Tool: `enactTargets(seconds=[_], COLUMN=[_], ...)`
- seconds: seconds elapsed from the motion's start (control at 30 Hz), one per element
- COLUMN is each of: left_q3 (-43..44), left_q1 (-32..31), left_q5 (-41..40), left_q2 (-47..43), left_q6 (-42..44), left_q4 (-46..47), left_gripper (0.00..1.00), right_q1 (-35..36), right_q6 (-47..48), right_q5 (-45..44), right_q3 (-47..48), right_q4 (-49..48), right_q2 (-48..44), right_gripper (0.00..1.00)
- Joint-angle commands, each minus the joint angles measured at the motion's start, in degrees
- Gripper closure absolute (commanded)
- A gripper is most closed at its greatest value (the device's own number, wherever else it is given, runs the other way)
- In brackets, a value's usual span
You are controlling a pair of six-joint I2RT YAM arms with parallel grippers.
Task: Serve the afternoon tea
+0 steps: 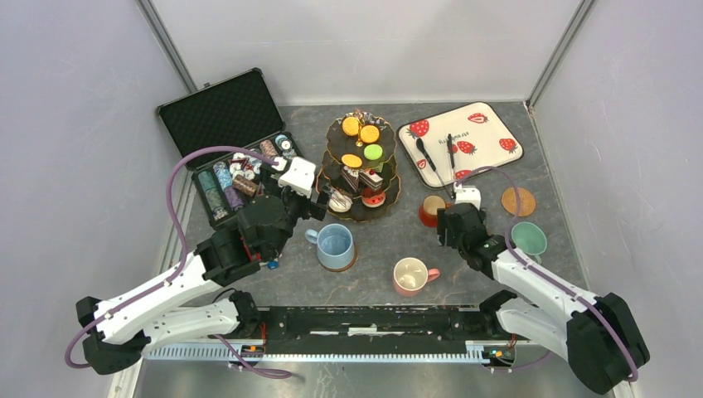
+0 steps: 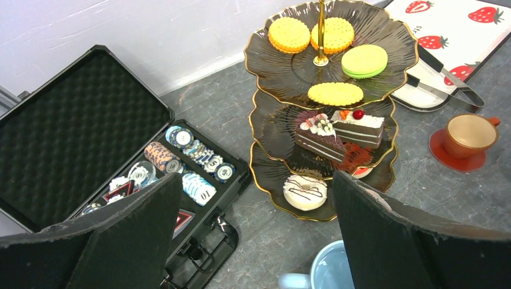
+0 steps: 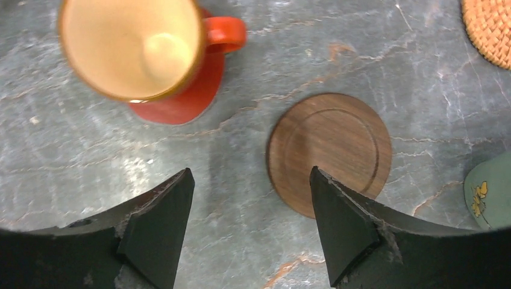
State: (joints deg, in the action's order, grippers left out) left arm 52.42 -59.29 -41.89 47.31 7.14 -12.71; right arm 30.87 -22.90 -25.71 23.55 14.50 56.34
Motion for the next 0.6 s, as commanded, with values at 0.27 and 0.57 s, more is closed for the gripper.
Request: enactTargets(seconds=[0.27, 0.57], left_q3=[0.6, 0.7], left_q1=[-0.1, -0.1], left_q5=[-0.5, -0.2], left_q2=[-1.5, -1.0], left_q6=[0.1, 0.0], left_q4=[2.3, 2.3], left_gripper=[0.00, 0.00], right_q1=[-8.7, -8.1], right_q6=[-0.7, -6.3], right_q5=[8.1, 24.9], right_q3=[-3.6, -9.0], right_q4=[-6.3, -4.5], right_q2=[3.4, -2.9], right_gripper=[0.28, 0.41])
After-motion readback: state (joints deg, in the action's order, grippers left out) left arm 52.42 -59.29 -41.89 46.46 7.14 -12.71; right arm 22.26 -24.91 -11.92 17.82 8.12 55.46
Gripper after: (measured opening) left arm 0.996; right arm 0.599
